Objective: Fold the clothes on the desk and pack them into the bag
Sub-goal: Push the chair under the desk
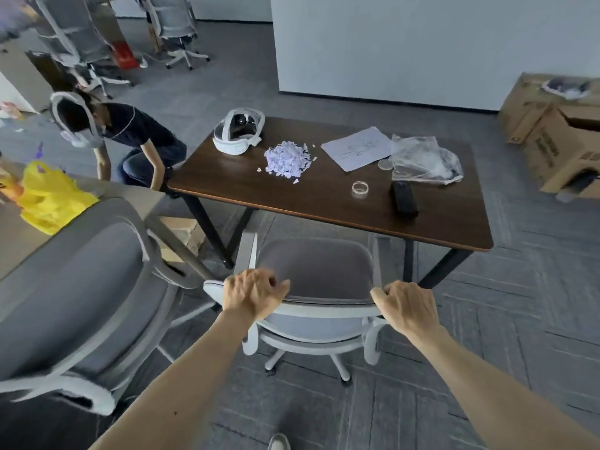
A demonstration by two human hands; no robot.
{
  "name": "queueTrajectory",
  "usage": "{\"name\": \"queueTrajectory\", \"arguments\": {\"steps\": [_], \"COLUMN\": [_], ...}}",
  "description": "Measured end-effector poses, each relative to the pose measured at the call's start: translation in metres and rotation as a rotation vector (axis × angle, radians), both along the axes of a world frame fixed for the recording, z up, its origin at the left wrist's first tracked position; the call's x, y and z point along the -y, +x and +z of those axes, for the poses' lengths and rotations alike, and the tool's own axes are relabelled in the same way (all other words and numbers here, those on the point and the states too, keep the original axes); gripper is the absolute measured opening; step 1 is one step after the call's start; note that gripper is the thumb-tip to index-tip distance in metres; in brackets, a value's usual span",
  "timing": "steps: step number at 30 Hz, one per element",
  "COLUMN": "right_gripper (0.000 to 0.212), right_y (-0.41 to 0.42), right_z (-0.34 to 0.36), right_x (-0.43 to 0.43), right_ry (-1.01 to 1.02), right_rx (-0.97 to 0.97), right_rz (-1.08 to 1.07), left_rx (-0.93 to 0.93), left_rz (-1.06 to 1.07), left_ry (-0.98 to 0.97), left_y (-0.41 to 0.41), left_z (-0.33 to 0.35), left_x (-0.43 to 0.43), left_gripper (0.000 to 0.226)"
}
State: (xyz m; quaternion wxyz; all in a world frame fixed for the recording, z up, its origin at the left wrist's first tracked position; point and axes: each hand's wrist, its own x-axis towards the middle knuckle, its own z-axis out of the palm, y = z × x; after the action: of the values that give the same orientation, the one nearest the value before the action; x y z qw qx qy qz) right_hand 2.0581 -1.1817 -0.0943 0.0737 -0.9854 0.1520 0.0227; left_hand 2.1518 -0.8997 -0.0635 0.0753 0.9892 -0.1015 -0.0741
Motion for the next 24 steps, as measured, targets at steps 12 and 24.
{"name": "queueTrajectory", "arguments": {"steps": [12, 24], "right_gripper": [0.055, 0.046], "right_y": [0.125, 0.208], "right_z": [-0.001, -0.007], "right_x": [0.005, 0.033], "right_ry": [0.065, 0.086], "right_rx": [0.073, 0.104], "right_rz": [-0.163, -0.282], "left_rx": [0.014, 0.058], "left_rz": [-0.107, -0.162], "left_ry": [-0.066, -0.029], "left_y": [0.164, 0.257], "left_z": [-0.012, -0.019], "left_x": [0.018, 0.059], "left_gripper": [0.044, 0.042]}}
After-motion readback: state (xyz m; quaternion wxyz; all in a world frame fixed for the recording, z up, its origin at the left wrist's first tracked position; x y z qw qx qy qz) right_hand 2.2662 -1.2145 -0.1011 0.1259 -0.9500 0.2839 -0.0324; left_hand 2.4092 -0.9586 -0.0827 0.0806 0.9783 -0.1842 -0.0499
